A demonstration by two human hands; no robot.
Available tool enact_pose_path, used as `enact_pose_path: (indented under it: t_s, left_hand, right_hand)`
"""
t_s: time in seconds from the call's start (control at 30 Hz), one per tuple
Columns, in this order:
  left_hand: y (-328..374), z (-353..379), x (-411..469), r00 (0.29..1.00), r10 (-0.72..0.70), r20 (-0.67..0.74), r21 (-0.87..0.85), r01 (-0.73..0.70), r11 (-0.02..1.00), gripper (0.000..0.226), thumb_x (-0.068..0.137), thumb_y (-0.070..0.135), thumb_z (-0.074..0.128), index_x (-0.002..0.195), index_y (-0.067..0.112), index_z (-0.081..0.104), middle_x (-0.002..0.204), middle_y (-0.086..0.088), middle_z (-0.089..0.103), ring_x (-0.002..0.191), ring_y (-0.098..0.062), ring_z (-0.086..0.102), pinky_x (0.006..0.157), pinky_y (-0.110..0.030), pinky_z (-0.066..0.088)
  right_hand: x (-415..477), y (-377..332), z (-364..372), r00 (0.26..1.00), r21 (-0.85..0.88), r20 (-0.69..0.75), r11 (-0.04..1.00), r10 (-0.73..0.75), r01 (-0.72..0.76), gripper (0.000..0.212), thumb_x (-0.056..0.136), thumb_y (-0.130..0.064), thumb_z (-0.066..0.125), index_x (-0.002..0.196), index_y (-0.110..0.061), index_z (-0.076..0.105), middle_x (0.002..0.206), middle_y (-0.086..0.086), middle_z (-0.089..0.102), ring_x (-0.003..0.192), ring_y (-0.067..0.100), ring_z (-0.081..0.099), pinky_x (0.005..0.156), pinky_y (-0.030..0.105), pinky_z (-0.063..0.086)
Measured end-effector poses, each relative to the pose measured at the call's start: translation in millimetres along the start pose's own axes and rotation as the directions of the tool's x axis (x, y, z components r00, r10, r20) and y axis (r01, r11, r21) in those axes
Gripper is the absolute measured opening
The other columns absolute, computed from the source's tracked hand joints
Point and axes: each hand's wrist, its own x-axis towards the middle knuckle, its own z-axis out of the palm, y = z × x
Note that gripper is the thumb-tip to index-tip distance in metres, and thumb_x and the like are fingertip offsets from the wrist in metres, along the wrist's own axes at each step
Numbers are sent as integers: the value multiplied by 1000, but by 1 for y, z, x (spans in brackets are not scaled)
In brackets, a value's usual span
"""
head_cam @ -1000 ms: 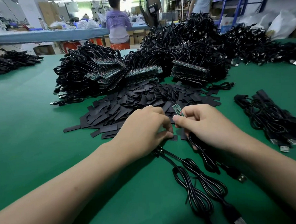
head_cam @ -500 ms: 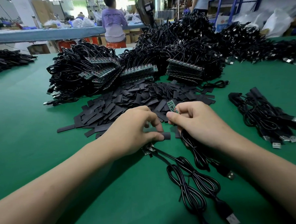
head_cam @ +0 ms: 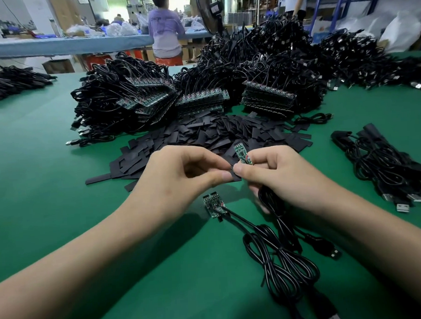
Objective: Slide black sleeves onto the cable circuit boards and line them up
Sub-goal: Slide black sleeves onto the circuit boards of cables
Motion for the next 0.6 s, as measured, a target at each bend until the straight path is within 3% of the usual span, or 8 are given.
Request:
enact_pose_path:
  t_s: [0.07,0.13,0.23,0.3,0.4,0.5,0.6]
  left_hand:
    - [4,-3,-7,982,188,-11,265,-178,948,28,73,44,83,97,30,80,82,14,73,76,-3,67,71,-12,49]
    - [6,-5,-12,952,306,6,393,-284,875,30,76,44,81,102,28,80,85,17,69,74,2,60,70,-12,44]
    - [3,-9,-16,951,299,-83,326,-258,910,27,76,41,81,99,26,82,84,18,69,72,0,60,69,-20,49]
    - [-2,-12,-18,957,249,-146,251,-207,945,27,74,41,82,97,28,82,82,16,71,73,-8,65,69,-27,53]
    - [-10,-16,-19,965,170,-197,170,-137,976,25,71,40,83,94,29,82,82,14,75,74,-12,71,72,-35,57]
    - [-14,-20,-19,966,135,-219,130,-108,986,24,73,40,82,94,28,82,86,14,77,77,-11,73,72,-35,58]
    - [-14,-19,-19,966,143,-217,127,-118,985,22,74,36,84,94,26,82,86,11,77,77,-12,73,73,-37,59]
  right_hand:
    - [-2,-2,3,1000,45,18,999,-9,8,36,101,-23,65,64,-23,62,54,8,53,40,21,50,44,28,42]
    - [-4,-4,5,999,56,51,998,-14,11,36,102,-24,64,66,-23,62,55,9,54,42,22,51,44,28,42]
    - [-4,-7,5,995,14,95,1000,-29,28,28,106,-28,55,86,-10,65,66,8,67,53,23,62,53,33,51]
    - [-3,-10,3,993,-20,103,998,-52,54,29,109,-26,45,102,-10,68,76,8,74,66,20,69,68,26,54]
    - [-2,-10,1,990,-10,129,999,-47,49,27,110,-19,39,114,-8,64,80,9,75,72,20,71,71,21,52]
    - [-2,-11,2,987,15,160,999,-31,29,17,106,-22,44,108,-9,55,78,12,74,68,24,70,71,28,55]
    - [-4,-15,5,983,38,184,999,4,-11,20,99,-28,51,93,-10,58,77,15,74,67,24,70,63,20,52]
